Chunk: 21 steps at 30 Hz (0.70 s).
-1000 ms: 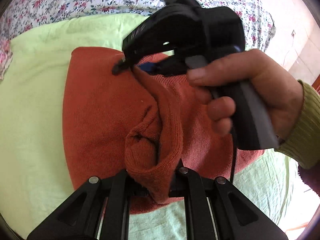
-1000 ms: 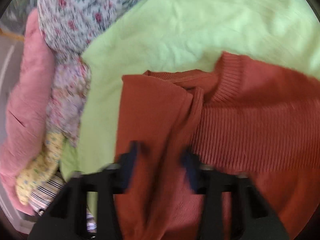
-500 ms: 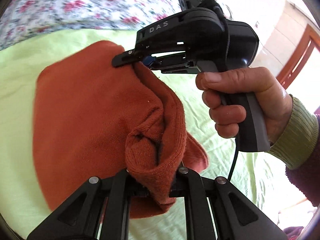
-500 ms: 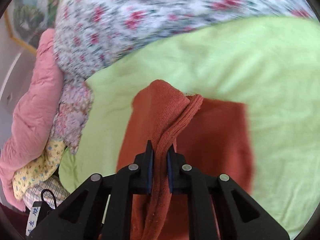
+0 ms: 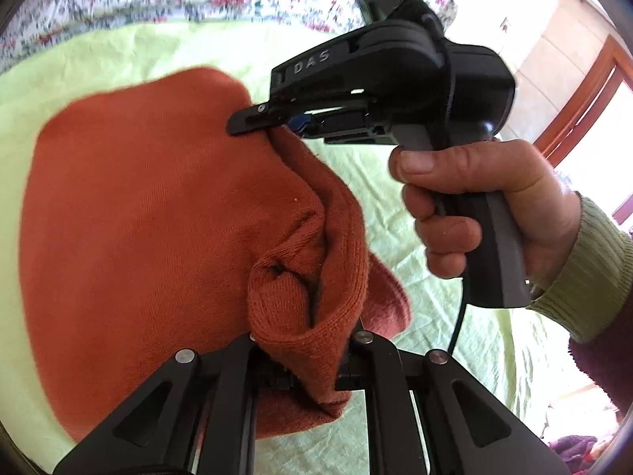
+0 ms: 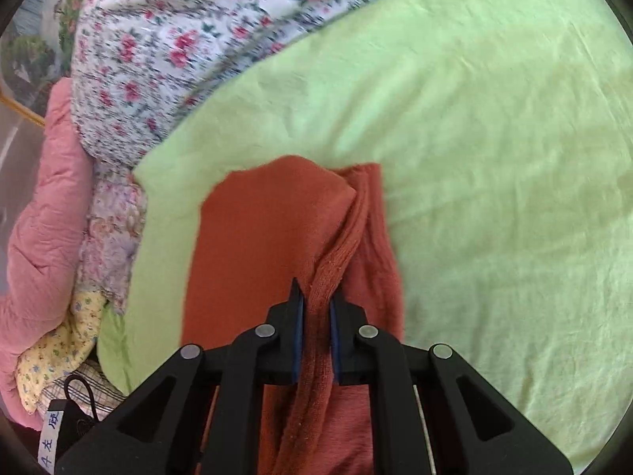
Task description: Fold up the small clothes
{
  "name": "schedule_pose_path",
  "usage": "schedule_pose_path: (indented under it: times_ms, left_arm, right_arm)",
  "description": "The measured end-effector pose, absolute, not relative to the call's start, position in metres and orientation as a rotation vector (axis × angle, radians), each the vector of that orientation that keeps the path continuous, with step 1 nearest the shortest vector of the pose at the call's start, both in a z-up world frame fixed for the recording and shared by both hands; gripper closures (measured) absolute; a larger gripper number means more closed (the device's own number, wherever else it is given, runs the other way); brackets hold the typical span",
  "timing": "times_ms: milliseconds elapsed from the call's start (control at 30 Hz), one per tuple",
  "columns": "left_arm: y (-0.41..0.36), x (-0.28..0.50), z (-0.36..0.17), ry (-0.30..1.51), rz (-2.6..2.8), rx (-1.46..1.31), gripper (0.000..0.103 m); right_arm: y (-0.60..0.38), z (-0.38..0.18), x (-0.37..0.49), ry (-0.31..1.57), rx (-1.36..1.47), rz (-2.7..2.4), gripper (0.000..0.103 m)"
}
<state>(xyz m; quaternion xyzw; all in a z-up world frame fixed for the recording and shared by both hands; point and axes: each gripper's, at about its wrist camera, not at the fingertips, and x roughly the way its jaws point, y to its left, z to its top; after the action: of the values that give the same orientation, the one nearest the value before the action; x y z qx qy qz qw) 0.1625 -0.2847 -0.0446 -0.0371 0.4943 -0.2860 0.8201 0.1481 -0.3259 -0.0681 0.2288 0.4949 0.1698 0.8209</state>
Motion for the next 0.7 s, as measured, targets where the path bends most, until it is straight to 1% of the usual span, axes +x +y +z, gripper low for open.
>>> schedule_pose_path:
  times_ms: [167,233,267,367,433,467,500,567,633,667,700]
  left_arm:
    - [-0.288,0.175,-0.045,1.054,-0.612,-0.070,0.090]
    - [-0.289,0.176,-0.043,1.064,-0.627,-0.088,0.082]
    - [-0.289,0.177,-0.042,1.067,-0.636,-0.098,0.076]
    - [-0.286,0.177,-0.036,1.069,-0.674,-0.107,0.066]
    - [-0.280,0.174,-0.030,1.071,-0.698,-0.113,0.060]
    - [-0.277,0.173,-0.027,1.072,-0.702,-0.115,0.055]
    - [-0.270,0.170,-0.022,1.067,-0.705,-0.121,0.051]
    - [-0.254,0.168,-0.020,1.063,-0.702,-0.138,0.047]
    - [-0.231,0.171,-0.019,1.068,-0.670,-0.158,0.045]
    - [-0.221,0.173,-0.018,1.073,-0.652,-0.165,0.040]
    - [-0.209,0.176,-0.017,1.073,-0.628,-0.165,0.039]
  right_arm:
    - [-0.333,-0.077,0.144,1.036,0.512,0.360,0.091]
    - [-0.333,-0.077,0.143,1.037,0.509,0.354,0.088]
    - [-0.332,-0.076,0.142,1.040,0.514,0.349,0.087]
    - [-0.333,-0.069,0.139,1.044,0.505,0.326,0.072]
    - [-0.334,-0.064,0.135,1.044,0.485,0.306,0.047]
    - [-0.336,-0.061,0.132,1.041,0.479,0.297,0.043]
    - [-0.338,-0.058,0.128,1.033,0.476,0.289,0.039]
    - [-0.342,-0.055,0.120,1.029,0.482,0.275,0.037]
    - [-0.344,-0.055,0.113,1.036,0.502,0.266,0.034]
    - [-0.344,-0.055,0.109,1.038,0.513,0.265,0.033]
    - [-0.343,-0.055,0.106,1.039,0.522,0.267,0.030]
